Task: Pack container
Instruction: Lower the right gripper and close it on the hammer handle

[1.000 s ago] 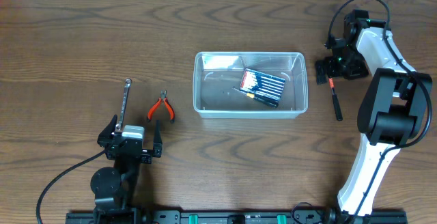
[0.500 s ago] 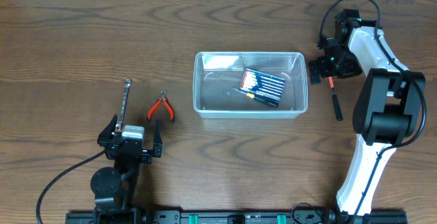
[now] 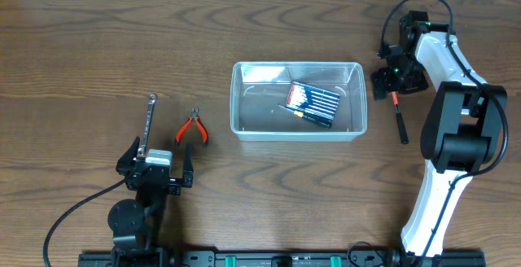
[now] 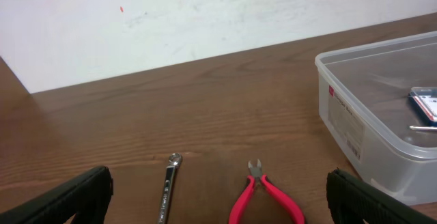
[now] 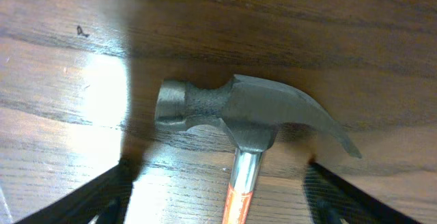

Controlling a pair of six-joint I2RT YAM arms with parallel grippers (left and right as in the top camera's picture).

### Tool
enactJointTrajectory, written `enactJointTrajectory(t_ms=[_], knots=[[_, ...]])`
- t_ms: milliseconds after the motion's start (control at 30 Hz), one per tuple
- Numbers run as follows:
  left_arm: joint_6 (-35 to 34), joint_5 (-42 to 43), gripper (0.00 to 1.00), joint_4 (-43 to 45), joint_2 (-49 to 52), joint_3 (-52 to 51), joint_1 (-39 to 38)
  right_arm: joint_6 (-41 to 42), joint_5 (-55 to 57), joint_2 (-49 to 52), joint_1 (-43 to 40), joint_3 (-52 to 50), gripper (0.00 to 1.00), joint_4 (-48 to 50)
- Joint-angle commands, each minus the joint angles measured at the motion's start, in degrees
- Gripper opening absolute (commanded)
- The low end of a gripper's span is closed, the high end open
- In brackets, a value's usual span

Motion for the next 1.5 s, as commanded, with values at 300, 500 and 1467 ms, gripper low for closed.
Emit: enactJointTrajectory(t_ms=[300, 500, 1467], knots=[[0.5, -0.3, 0.98, -0.5, -0.3, -1.7, 0.2, -0.1, 2.1, 0.5, 0.3, -0.2, 0.55, 0.2], [0.5, -0.3, 0.98, -0.5, -0.3, -1.7, 0.2, -0.1, 2.1, 0.5, 0.1, -0.2, 0.50, 0.4], [0.5, -0.3, 0.98, -0.5, -0.3, -1.7, 0.2, -0.1, 2.1, 0.5, -0.9, -0.2, 0.14, 1.0]])
